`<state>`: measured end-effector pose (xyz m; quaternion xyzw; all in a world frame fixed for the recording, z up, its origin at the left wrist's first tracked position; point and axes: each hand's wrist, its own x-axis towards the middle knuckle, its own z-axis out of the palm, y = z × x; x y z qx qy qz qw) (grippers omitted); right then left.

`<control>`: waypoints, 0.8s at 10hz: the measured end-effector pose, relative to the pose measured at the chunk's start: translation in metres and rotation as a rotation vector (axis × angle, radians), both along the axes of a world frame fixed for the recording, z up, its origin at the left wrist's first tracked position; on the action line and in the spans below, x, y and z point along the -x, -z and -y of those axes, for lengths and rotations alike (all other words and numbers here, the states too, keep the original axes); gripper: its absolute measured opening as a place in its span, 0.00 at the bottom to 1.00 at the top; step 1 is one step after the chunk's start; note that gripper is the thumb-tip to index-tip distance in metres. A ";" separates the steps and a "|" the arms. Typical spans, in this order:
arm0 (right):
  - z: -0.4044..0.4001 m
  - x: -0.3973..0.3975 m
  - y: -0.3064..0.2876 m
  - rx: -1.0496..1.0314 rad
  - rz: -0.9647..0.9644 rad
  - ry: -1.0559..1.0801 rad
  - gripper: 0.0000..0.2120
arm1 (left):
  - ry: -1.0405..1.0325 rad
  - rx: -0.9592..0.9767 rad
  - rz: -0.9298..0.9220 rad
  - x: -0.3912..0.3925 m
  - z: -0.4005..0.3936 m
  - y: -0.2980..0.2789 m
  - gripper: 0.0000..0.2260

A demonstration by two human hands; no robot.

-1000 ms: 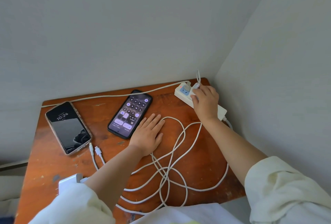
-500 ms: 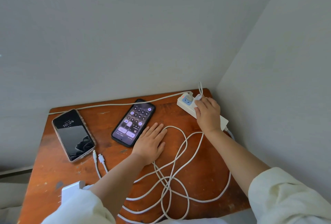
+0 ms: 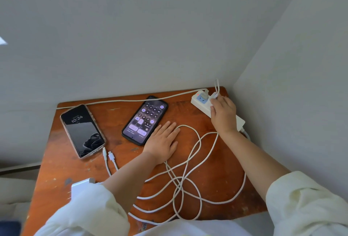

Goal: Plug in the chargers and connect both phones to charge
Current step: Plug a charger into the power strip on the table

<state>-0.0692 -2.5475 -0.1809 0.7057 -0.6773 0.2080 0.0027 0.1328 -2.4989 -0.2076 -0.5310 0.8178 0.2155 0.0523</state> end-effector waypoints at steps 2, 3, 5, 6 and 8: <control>0.003 0.007 -0.002 -0.015 0.059 -0.003 0.13 | 0.005 -0.013 0.002 -0.002 0.000 -0.001 0.22; 0.000 0.000 -0.004 -0.042 0.060 0.014 0.13 | 0.015 -0.018 0.003 -0.003 0.000 -0.002 0.22; -0.005 0.001 -0.008 -0.096 0.020 -0.009 0.18 | 0.016 -0.015 0.004 -0.003 0.000 -0.001 0.22; -0.003 0.001 -0.012 -0.141 0.075 0.028 0.18 | 0.019 -0.012 0.002 -0.004 0.001 -0.001 0.22; -0.003 0.003 -0.019 -0.173 0.048 0.008 0.18 | 0.019 -0.010 -0.001 -0.003 0.001 -0.002 0.22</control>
